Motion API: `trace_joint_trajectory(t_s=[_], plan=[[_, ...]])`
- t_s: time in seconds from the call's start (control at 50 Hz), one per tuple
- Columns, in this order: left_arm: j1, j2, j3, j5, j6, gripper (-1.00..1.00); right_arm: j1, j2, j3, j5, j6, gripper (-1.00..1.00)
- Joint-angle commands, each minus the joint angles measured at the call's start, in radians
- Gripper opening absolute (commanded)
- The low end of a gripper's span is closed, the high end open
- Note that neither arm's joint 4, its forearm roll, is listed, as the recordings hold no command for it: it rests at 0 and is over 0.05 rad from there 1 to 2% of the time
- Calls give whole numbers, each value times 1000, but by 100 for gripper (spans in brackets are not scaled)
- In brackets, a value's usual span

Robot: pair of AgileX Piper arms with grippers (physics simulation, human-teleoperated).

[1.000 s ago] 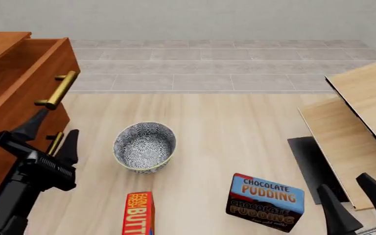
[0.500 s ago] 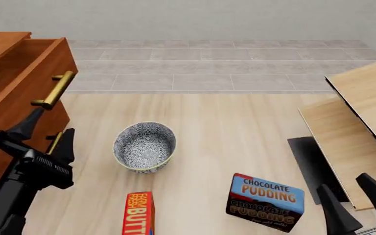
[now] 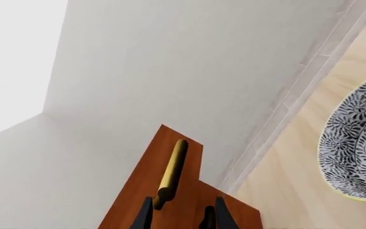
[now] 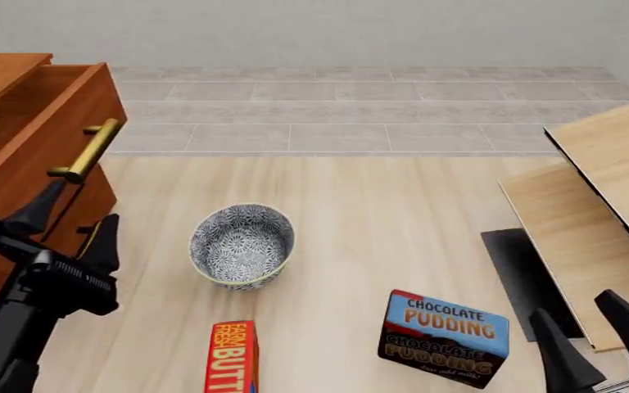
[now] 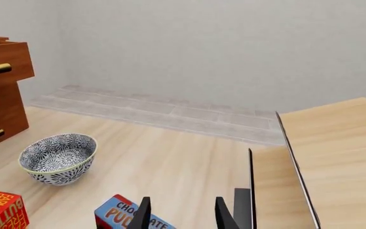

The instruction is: Close the top drawer of the cabinet.

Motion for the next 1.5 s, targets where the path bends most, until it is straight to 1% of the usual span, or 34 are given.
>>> trace_joint_trajectory(t_s=[0.02,0.18,0.5,0.6,0.64,1.5], plan=[[36,-21,4,0,-6,100,3,2,0,2,0,100],[38,-13,10,-12,-5,100,5,6,0,3,-1,100],[48,-29,6,1,-9,100,-1,8,0,3,3,100],[49,-19,14,-14,-6,100,4,14,0,2,3,100],[54,-33,11,2,-10,100,9,14,0,1,2,100],[83,-54,7,12,-3,100,9,11,0,2,-6,100]])
